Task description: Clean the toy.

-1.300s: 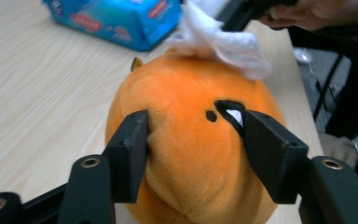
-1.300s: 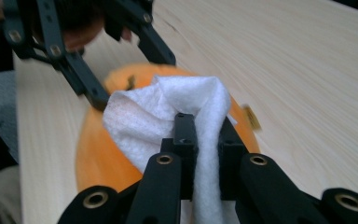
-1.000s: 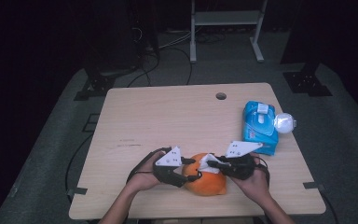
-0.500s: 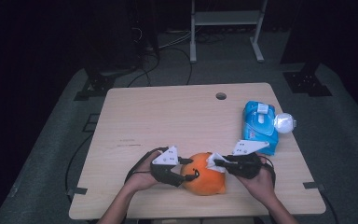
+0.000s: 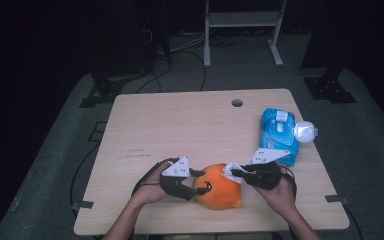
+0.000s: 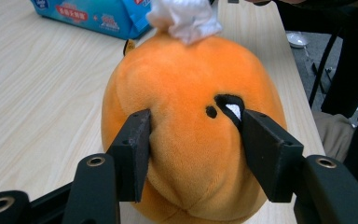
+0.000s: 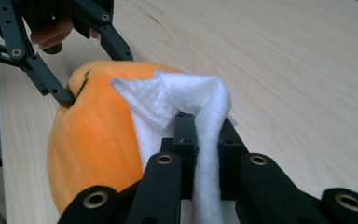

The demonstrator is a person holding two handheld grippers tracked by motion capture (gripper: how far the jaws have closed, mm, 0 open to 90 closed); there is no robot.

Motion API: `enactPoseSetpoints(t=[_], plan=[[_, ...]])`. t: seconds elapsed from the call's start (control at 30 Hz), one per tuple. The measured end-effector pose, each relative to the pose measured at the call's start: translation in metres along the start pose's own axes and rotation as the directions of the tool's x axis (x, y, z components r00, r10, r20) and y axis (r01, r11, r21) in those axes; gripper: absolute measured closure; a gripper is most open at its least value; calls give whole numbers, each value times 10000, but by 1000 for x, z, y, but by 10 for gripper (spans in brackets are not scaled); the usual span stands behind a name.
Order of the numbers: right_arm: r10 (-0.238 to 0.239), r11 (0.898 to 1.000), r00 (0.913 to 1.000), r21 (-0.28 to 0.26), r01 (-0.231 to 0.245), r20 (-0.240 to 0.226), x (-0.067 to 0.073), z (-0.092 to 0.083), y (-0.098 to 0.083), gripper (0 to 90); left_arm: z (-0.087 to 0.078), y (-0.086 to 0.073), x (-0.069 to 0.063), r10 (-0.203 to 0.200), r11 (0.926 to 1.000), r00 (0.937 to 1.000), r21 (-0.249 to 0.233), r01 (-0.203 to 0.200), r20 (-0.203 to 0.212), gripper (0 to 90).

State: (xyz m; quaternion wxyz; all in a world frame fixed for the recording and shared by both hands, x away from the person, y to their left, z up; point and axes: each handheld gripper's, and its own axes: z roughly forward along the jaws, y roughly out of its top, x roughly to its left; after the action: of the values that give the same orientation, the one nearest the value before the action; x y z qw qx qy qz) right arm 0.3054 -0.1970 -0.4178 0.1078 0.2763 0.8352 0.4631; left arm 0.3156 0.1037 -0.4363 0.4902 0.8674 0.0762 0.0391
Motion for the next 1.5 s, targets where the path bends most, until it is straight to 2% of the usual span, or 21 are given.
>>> enactPoseSetpoints(t=[0.07,0.17,0.23,0.27,0.33,0.4,0.43,0.5,0.53,0.6,0.67,0.73,0.83,1.0,1.1,1.2,1.27,1.33,1.5], plan=[[44,10000,10000,13,-44,-20,0,-1,-1,817,0,0,0,-89,10000,9999,-37,89,83,439],[-160,9999,9999,32,160,-47,4,-1,-1,817,-6,5,3,-613,9974,9976,-367,625,306,356],[-336,9994,9994,82,336,-65,6,0,-1,817,-9,7,6,-1134,9896,9933,-858,1151,240,316],[-306,9995,9995,84,307,-118,6,0,-1,817,-8,8,8,-1397,9858,9901,-913,1406,162,312],[-320,9994,9994,147,321,-105,7,-1,-1,817,-3,8,7,-1241,9909,9923,-528,1239,-7,352],[-374,9991,9993,218,375,-39,6,-1,-1,817,0,8,4,-1193,9915,9928,-513,1194,40,399],[-366,9991,9993,198,365,44,5,-1,0,817,0,9,2,-984,9940,9951,-475,984,24,428],[-246,9997,9997,-48,245,-28,6,-2,4,817,2,13,-4,-409,9983,9991,-417,412,87,449],[-315,9994,9995,-162,314,-28,8,-3,7,817,3,15,-9,109,9994,9998,-335,-104,153,456],[-513,9982,9986,-333,507,-150,14,-1,14,816,5,19,-16,754,9970,9968,-218,-749,249,462],[-779,9963,9967,-375,770,-233,22,3,19,816,6,22,-20,1117,9937,9936,-16,-1117,184,465],[-965,9947,9952,-374,958,-185,26,6,22,817,6,22,-21,1255,9921,9919,65,-1256,207,464],[-880,9954,9959,-384,872,-204,25,8,22,817,6,20,-21,1290,9916,9912,20,-1291,307,463],[-698,9974,9976,-200,697,-38,15,5,15,817,5,15,-15,757,9971,9969,57,-758,205,469],[-358,9994,9993,28,358,64,5,0,4,817,3,9,-9,342,9994,9992,-23,-342,188,470],[-7,9998,9999,178,4,168,-3,-7,-4,817,2,7,-6,245,9997,9995,-89,-244,198,470],[183,9996,9997,197,-186,151,-6,-11,-7,817,3,9,-8,378,9992,9992,-124,-376,155,470],[216,9997,9997,139,-218,150,-5,-11,-6,817,5,12,-12,685,9976,9976,-137,-683,127,467],[-357,9993,9993,-85,358,126,10,-2,8,817,9,22,-22,1427,9898,9894,-23,-1427,254,465]])
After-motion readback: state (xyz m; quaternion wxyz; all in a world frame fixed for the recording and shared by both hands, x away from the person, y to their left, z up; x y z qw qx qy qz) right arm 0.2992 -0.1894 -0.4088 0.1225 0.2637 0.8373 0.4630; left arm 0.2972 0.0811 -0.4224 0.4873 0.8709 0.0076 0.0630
